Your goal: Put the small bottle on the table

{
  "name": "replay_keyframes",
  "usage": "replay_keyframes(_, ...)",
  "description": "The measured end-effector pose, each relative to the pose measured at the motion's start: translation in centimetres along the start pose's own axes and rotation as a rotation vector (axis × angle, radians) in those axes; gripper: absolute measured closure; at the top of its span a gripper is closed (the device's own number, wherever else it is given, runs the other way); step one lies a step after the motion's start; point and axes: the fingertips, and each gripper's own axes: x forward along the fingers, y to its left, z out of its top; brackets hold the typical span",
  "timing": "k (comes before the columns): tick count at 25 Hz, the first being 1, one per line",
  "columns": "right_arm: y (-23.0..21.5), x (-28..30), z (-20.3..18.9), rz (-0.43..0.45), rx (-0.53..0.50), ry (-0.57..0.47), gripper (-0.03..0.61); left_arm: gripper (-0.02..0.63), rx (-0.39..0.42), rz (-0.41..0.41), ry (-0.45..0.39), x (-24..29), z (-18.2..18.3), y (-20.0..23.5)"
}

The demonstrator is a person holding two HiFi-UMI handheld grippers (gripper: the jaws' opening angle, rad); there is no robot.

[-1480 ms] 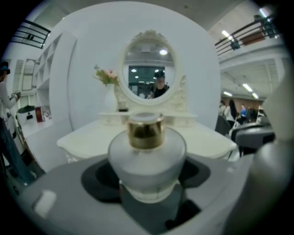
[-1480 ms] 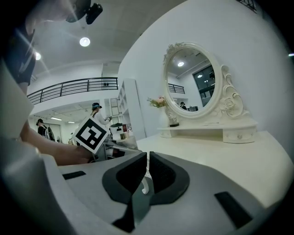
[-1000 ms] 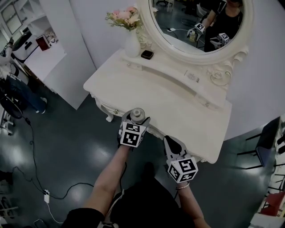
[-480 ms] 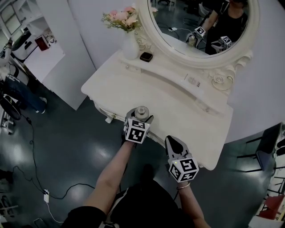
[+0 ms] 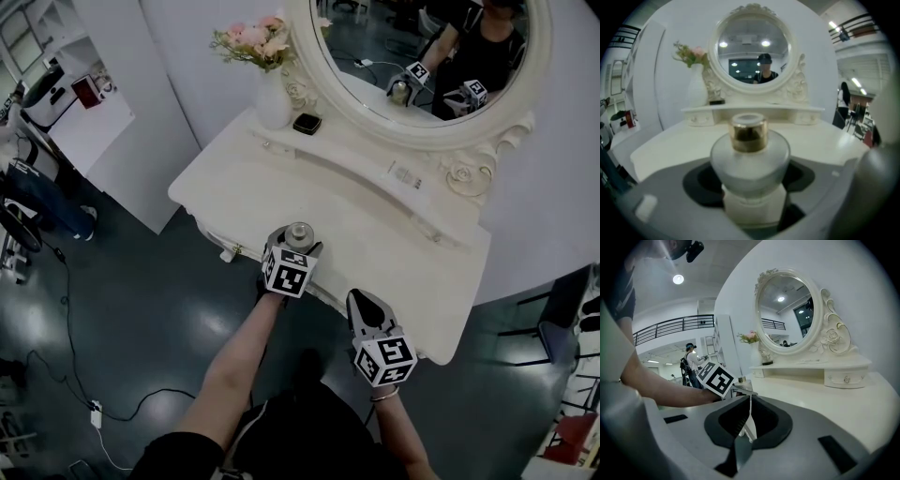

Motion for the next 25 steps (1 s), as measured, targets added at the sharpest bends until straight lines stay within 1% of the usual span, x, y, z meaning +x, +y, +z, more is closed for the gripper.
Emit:
replay_keyframes(9,-0.3,0.0,-0.3,-0.016,0.003,0.011,0.574,0.267,0.004,-0.007,0.023,1.1,-0.5,-0.1)
replay_keyframes(17,-0.5,0.2,-0.4,-0.017,0.005,0.010,0.572,0.267,0.063,0.006,0.026,1.9,-0.5,0.1)
replay_keyframes(25,-0.1,0.0,-0.5,-0.013,0.007,0.013,0.572,0.264,0.067,0.010,0.024,2.0,-0.5,0.0)
